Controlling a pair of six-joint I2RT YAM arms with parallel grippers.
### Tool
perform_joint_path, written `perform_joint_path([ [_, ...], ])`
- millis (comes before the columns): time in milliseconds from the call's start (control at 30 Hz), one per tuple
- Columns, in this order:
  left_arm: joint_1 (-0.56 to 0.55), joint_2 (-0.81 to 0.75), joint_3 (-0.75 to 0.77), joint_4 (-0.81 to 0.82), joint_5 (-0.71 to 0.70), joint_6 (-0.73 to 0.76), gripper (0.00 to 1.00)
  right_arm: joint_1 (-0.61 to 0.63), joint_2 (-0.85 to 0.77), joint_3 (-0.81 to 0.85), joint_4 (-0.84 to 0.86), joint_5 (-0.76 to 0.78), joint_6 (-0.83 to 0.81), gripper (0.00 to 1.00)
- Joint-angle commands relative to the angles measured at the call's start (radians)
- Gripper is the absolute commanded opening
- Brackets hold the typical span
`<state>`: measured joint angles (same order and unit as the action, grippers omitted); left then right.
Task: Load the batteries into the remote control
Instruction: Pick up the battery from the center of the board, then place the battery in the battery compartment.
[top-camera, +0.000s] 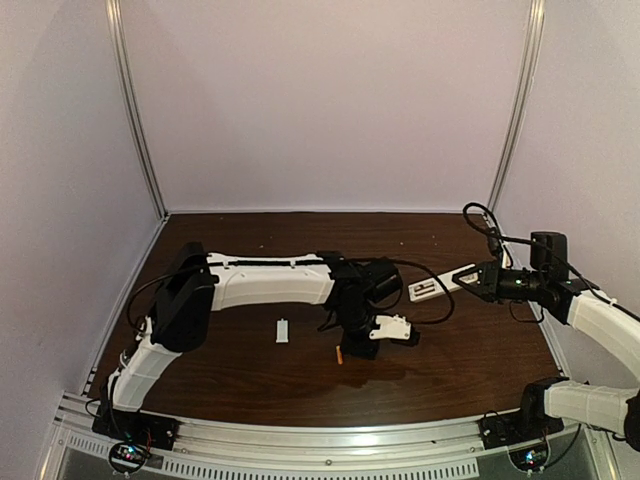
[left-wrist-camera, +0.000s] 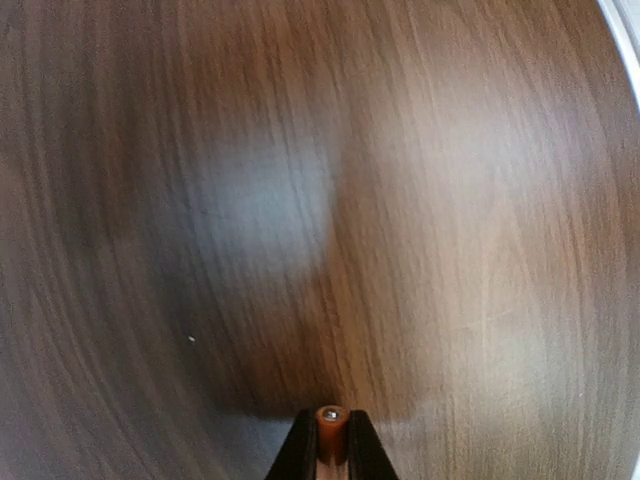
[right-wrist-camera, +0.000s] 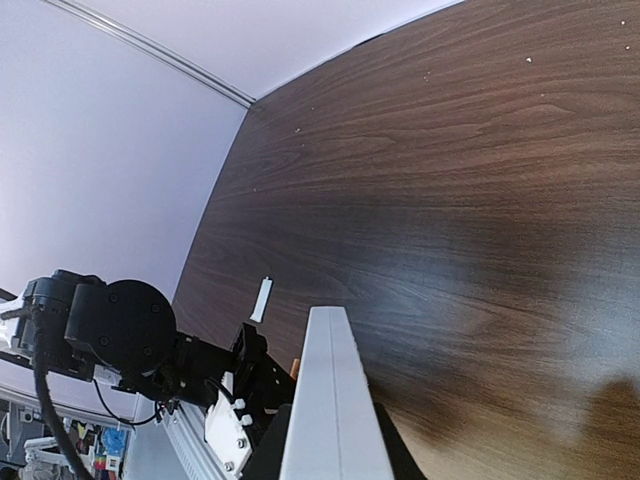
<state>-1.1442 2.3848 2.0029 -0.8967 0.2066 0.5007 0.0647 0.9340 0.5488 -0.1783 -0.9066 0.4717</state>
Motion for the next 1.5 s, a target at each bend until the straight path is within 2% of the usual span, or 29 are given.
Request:
perform_joint_path([
  [0, -0.007, -0.055, 0.066, 0.022, 0.031, -0.023, 0.0, -0.01, -0.006, -0.002, 0.053, -0.036, 0.034, 0.0],
  [100, -0.007, -0.141, 0.019, 0.081, 0.056, -0.027, 0.0, -0.009, -0.006, -0.019, 0.092, -0.061, 0.077, 0.0],
  [300, 0.006, -0.355, -0.182, 0.271, 0.127, -0.063, 0.0, 0.013, -0.005, -0.011, 0.091, -0.069, 0.117, 0.0],
  [400, 0.024, -0.52, -0.352, 0.46, 0.141, -0.104, 0.0, 0.06, -0.001, -0.003, 0.105, -0.066, 0.152, 0.0],
  [567, 0.047, -0.735, -0.654, 0.83, 0.145, -0.146, 0.0, 0.169, 0.018, -0.029, 0.238, -0.05, 0.282, 0.0],
  [733, 0.048, -0.805, -0.77, 1.013, 0.136, -0.181, 0.0, 0.304, 0.066, -0.001, 0.298, 0.007, 0.352, 0.0],
  [900, 0.048, -0.815, -0.815, 1.085, 0.149, -0.207, 0.0, 0.426, 0.144, 0.055, 0.333, 0.062, 0.387, 0.0],
  [1067, 0.047, -0.805, -0.838, 1.1, 0.149, -0.211, 0.0, 0.493, 0.216, 0.092, 0.384, 0.083, 0.42, 0.0],
  [1200, 0.047, -0.786, -0.84, 1.092, 0.146, -0.211, 0.0, 0.513, 0.253, 0.104, 0.433, 0.077, 0.461, 0.0],
  [1467, 0.048, -0.773, -0.862, 1.094, 0.083, -0.199, 0.0, 0.52, 0.251, 0.129, 0.415, 0.067, 0.476, 0.0],
])
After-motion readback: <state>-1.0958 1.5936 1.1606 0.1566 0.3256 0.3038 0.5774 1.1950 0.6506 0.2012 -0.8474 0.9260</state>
